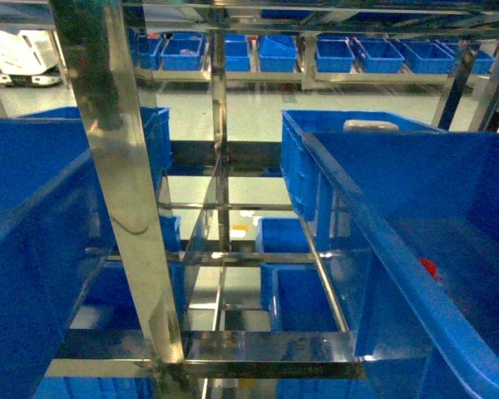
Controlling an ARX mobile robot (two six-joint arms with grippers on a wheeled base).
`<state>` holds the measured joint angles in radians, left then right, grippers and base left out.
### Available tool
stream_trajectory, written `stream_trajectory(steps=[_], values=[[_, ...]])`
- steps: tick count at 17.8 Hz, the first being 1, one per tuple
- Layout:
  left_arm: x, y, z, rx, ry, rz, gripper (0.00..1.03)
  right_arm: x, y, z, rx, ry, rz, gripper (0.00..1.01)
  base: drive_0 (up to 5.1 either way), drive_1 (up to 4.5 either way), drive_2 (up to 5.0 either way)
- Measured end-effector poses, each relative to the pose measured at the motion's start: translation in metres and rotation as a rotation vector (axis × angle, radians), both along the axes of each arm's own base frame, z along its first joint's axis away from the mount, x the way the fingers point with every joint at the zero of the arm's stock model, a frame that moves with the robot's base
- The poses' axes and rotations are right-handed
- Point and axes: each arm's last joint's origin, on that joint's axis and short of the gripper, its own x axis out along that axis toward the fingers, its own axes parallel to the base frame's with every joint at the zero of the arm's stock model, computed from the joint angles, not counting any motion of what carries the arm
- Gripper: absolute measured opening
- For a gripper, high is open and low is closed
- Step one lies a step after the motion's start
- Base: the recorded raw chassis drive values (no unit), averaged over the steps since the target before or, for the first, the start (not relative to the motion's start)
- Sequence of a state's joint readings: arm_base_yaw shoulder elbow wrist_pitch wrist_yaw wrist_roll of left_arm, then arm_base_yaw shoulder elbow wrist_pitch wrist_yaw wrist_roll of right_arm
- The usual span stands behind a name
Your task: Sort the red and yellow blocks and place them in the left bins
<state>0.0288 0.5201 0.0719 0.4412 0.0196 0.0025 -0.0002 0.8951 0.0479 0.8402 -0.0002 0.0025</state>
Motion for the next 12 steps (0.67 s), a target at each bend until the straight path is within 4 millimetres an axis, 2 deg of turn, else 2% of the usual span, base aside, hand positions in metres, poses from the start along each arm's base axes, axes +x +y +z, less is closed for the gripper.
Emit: stream_trajectory(steps=[1, 6, 12], values=[[-0.003, -0.005, -0.003, 0.001, 0.004, -0.029, 0.02, -0.005, 0.000, -0.007, 0.000, 0.037, 0.000, 0.63, 0.0, 0.00, 0.0], [-0.013, -0.003, -0.012, 0.001, -0.007, -0.008, 0.02, -0.022, 0.000, 0.002, 0.000, -0.008, 0.000, 0.03, 0.0, 0.00, 0.0], [-0.023, -0.003, -0.011, 0.001, -0.023, -0.008, 0.02, -0.038, 0.000, 0.006, -0.002, -0.022, 0.000, 0.02, 0.0, 0.00, 0.0]])
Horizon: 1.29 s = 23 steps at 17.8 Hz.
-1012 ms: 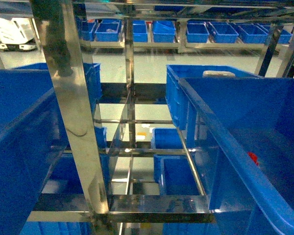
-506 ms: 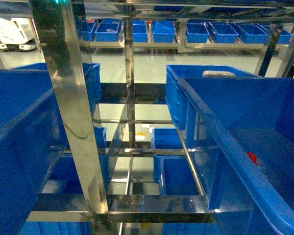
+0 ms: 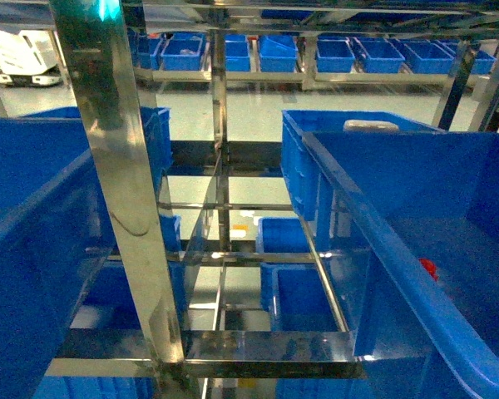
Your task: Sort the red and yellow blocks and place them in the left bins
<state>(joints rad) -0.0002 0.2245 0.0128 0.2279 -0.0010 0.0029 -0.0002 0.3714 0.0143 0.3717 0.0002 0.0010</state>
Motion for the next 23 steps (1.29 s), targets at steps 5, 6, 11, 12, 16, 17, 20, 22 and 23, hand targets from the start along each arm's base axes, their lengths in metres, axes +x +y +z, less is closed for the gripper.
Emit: stream_trajectory(steps=[5, 6, 11, 12, 16, 17, 20, 22, 23], values=[[-0.004, 0.000, 0.000, 0.000, 0.001, 0.000, 0.02, -0.006, 0.000, 0.000, 0.000, 0.000, 0.000, 0.02, 0.0, 0.00, 0.0], [-0.004, 0.000, -0.001, 0.000, 0.006, 0.000, 0.02, -0.006, 0.000, 0.000, 0.000, -0.002, 0.000, 0.02, 0.0, 0.00, 0.0], [-0.014, 0.000, -0.004, 0.000, 0.018, 0.000, 0.02, -0.010, 0.000, 0.000, 0.000, -0.001, 0.000, 0.02, 0.0, 0.00, 0.0], [-0.014, 0.000, -0.005, 0.000, 0.023, -0.001, 0.02, -0.012, 0.000, 0.000, 0.000, -0.004, 0.000, 0.02, 0.0, 0.00, 0.0], [-0.014, 0.000, -0.004, 0.000, 0.019, 0.002, 0.02, -0.023, 0.000, -0.006, 0.000, 0.035, 0.002, 0.02, 0.0, 0.00, 0.0], [-0.014, 0.000, -0.004, 0.000, 0.019, 0.000, 0.02, -0.024, 0.000, -0.001, 0.000, -0.011, 0.004, 0.02, 0.0, 0.00, 0.0], [-0.014, 0.000, -0.004, 0.000, 0.019, 0.000, 0.02, -0.024, 0.000, -0.003, 0.000, 0.005, 0.002, 0.02, 0.0, 0.00, 0.0], [-0.014, 0.000, -0.004, -0.001, 0.018, 0.000, 0.07, -0.024, 0.000, -0.004, -0.001, 0.009, 0.002, 0.06, 0.0, 0.00, 0.0], [-0.014, 0.000, -0.004, -0.001, 0.018, 0.000, 0.16, -0.024, 0.000, -0.004, -0.001, 0.010, 0.002, 0.15, 0.0, 0.00, 0.0]])
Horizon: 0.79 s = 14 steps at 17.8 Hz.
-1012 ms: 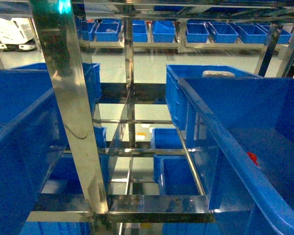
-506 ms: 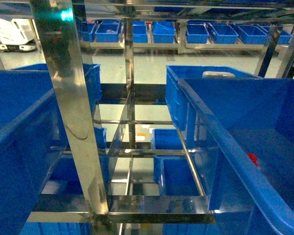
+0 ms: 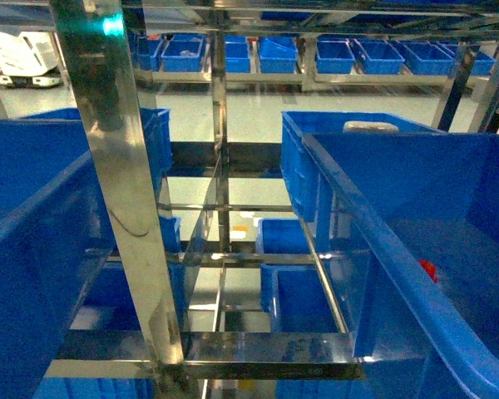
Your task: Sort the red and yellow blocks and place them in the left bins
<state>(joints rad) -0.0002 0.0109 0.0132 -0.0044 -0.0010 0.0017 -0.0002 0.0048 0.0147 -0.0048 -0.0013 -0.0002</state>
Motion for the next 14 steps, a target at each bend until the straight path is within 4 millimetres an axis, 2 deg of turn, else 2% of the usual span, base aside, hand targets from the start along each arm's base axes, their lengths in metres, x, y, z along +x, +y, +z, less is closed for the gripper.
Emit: stream_trajectory(steps=[4, 5, 7, 8, 14], values=[[0.0000, 0.0000, 0.0000, 0.000, 0.000, 0.000, 0.59, 0.0000, 0.0000, 0.0000, 0.000, 0.000, 0.000, 0.60, 0.0, 0.00, 0.0], [0.0000, 0.0000, 0.0001, 0.000, -0.001, 0.000, 0.70, 0.0000, 0.0000, 0.0001, 0.000, -0.001, 0.000, 0.71, 0.0, -4.08, 4.1], [0.0000, 0.0000, 0.0004, 0.000, -0.004, 0.000, 0.95, 0.0000, 0.0000, 0.0003, 0.000, -0.003, 0.000, 0.97, 0.1, -3.99, 4.1], [0.0000, 0.0000, -0.0001, 0.001, 0.001, 0.000, 0.99, 0.0000, 0.0000, -0.0002, 0.000, 0.002, 0.000, 0.99, 0.2, -3.89, 4.2], [0.0000, 0.0000, -0.0004, 0.001, 0.005, 0.000, 0.98, 0.0000, 0.0000, -0.0002, 0.000, 0.002, -0.002, 0.98, 0.1, -3.95, 4.1]])
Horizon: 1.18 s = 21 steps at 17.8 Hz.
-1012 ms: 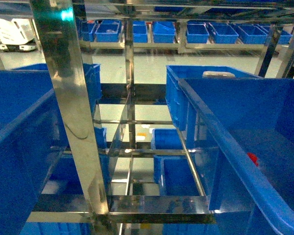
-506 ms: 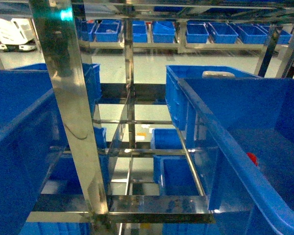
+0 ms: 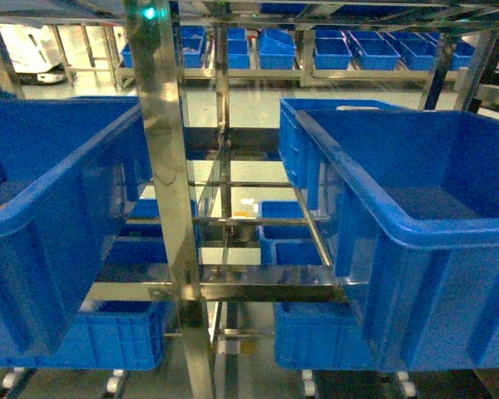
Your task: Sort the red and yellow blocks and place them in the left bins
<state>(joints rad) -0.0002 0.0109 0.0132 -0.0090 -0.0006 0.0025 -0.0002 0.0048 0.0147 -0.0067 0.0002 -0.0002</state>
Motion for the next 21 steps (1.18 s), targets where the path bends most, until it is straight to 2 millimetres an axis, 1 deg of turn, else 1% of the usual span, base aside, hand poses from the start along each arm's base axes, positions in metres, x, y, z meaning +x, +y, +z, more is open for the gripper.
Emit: stream_trajectory(steps=[21], values=[[0.0000, 0.0000, 0.0001, 0.000, -0.002, 0.000, 0.98, 0.0000, 0.0000, 0.0001, 0.000, -0.002, 0.000, 0.98, 0.1, -3.99, 4.2]])
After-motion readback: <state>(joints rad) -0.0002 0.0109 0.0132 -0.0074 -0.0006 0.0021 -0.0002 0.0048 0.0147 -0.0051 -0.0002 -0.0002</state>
